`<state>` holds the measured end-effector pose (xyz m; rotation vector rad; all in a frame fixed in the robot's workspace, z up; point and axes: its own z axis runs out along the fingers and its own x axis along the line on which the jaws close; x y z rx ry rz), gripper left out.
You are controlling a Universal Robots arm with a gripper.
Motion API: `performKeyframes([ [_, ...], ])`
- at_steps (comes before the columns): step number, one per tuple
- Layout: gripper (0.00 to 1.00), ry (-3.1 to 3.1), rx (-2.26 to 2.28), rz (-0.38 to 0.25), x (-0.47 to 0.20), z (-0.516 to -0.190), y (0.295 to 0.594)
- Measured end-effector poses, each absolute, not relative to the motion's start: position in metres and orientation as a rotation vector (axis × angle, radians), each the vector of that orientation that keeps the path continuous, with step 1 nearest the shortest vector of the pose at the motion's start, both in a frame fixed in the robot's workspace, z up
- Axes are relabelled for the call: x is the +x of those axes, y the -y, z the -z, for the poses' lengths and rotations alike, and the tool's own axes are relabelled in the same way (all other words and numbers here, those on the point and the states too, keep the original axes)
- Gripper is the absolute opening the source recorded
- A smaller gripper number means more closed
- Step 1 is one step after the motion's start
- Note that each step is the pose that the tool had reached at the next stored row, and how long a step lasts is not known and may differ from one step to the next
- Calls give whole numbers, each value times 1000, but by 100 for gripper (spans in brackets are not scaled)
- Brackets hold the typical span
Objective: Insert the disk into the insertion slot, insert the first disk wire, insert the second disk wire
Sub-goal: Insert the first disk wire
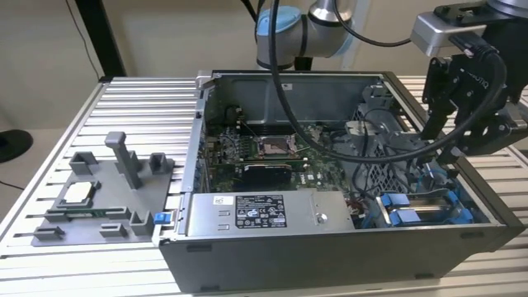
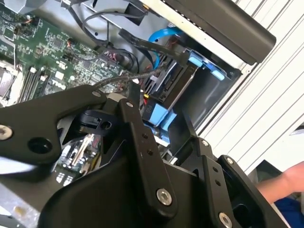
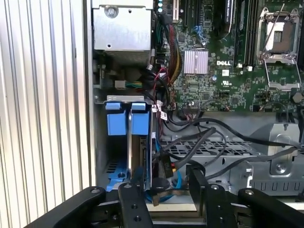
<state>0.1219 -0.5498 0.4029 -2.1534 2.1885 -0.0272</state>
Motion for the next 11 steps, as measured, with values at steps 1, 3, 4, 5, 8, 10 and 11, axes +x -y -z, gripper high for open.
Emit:
performKeyframes([
  [1, 100, -2189, -2153, 28, 120, -402, 550],
  [3, 100, -2189, -2153, 27, 118, -400, 550],
  [4, 100, -2189, -2153, 27, 117, -399, 550],
  [5, 100, -2189, -2153, 27, 117, -399, 550],
  [8, 100, -2189, -2153, 27, 117, -398, 551],
  [10, 100, -2189, -2153, 27, 117, -398, 551],
  [11, 100, -2189, -2153, 27, 117, -398, 551],
])
